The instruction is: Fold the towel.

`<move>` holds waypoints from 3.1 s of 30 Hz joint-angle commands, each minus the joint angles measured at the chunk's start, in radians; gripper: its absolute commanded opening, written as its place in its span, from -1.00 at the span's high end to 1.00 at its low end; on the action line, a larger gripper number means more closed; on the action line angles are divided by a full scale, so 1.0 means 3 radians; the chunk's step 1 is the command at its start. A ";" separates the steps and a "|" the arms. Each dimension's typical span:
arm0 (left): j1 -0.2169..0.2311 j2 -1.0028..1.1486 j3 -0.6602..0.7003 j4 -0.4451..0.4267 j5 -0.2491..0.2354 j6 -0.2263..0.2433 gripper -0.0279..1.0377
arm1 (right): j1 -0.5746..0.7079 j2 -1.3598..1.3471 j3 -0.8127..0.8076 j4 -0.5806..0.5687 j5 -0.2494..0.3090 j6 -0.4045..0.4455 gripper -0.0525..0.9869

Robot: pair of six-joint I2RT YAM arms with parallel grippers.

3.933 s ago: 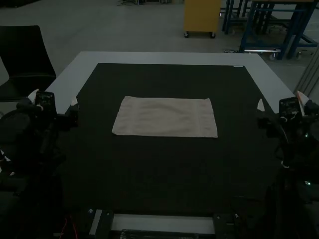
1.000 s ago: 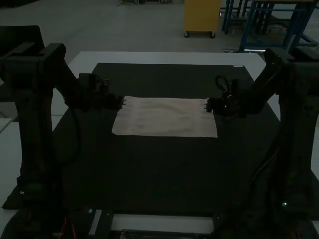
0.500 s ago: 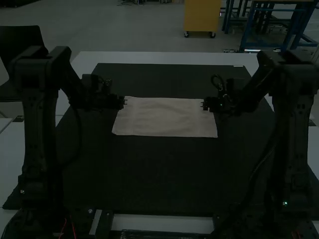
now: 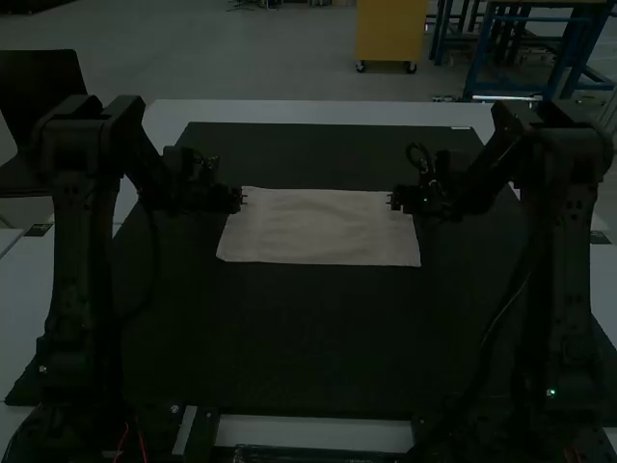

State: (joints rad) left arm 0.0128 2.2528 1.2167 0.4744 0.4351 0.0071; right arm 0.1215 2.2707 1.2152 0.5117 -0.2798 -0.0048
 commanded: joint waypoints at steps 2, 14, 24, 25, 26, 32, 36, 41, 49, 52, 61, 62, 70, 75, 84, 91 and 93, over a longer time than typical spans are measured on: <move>-0.0027 0.0048 0.0127 -0.0001 0.0002 -0.0054 -0.85 | 0.0009 0.0080 0.0081 -0.0003 0.0104 -0.0020 -0.85; -0.0037 0.0135 0.0163 -0.0027 -0.0019 -0.0049 -0.85 | 0.0009 0.0147 0.0137 -0.0059 0.0135 -0.0076 -0.85; -0.0027 0.0263 0.0147 0.0024 -0.0049 0.0048 0.91 | -0.0001 0.0213 0.0178 -0.0059 0.0109 -0.0316 0.94; -0.0022 0.0263 0.0142 0.0045 -0.0044 0.0053 0.91 | -0.0006 0.0208 0.0178 -0.0059 0.0109 -0.0306 0.94; -0.0012 0.0263 0.0147 0.0065 -0.0044 0.0048 0.91 | -0.0011 0.0213 0.0178 -0.0054 0.0109 -0.0301 0.94; -0.0007 0.0237 0.0178 0.0249 -0.0044 0.0007 0.91 | -0.0103 0.0188 0.0198 -0.0029 0.0109 -0.0209 0.94; -0.0012 0.0201 0.0255 0.0239 -0.0039 -0.0029 0.91 | -0.0139 0.0111 0.0239 -0.0034 0.0104 -0.0184 0.94; -0.0032 0.0125 0.0362 0.0147 -0.0034 -0.0080 0.91 | -0.0144 -0.0012 0.0275 -0.0044 0.0079 -0.0153 0.94; -0.0002 -0.0054 0.0326 -0.0088 -0.0024 -0.0018 0.91 | -0.0216 -0.0211 0.0255 -0.0075 0.0028 -0.0127 0.94; 0.0024 -0.0116 0.0280 -0.0119 -0.0008 0.0017 0.91 | -0.0246 -0.0272 0.0255 -0.0090 0.0028 -0.0127 0.94; 0.0075 -0.0341 0.0127 -0.0247 0.0027 0.0104 0.91 | -0.0246 -0.0390 0.0152 -0.0259 -0.0039 -0.0117 0.94; 0.0080 -0.0376 0.0112 -0.0288 0.0033 0.0130 0.91 | -0.0246 -0.0421 0.0117 -0.0259 -0.0054 -0.0117 0.94; 0.0187 -0.0668 -0.0113 -0.0528 0.0063 0.0324 0.91 | -0.0252 -0.0692 -0.0257 -0.0315 -0.0162 -0.0122 0.94; 0.0198 -0.0908 -0.0369 -0.0589 0.0063 0.0386 0.91 | -0.0252 -0.0901 -0.0533 -0.0310 -0.0187 -0.0122 0.94; 0.0182 -0.1414 -0.0896 -0.0615 0.0058 0.0442 0.91 | -0.0252 -0.1316 -0.0906 -0.0305 -0.0218 -0.0122 0.94; 0.0177 -0.1788 -0.1249 -0.0625 0.0048 0.0452 0.91 | -0.0267 -0.1617 -0.1213 -0.0310 -0.0289 -0.0076 0.94; 0.0177 -0.1875 -0.1335 -0.0656 0.0048 0.0457 0.91 | -0.0272 -0.1679 -0.1305 -0.0310 -0.0310 -0.0066 0.94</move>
State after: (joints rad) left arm 0.0486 1.7382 0.8413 0.2806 0.4641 0.1238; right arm 0.0647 1.8145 0.8474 0.4129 -0.3595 -0.0376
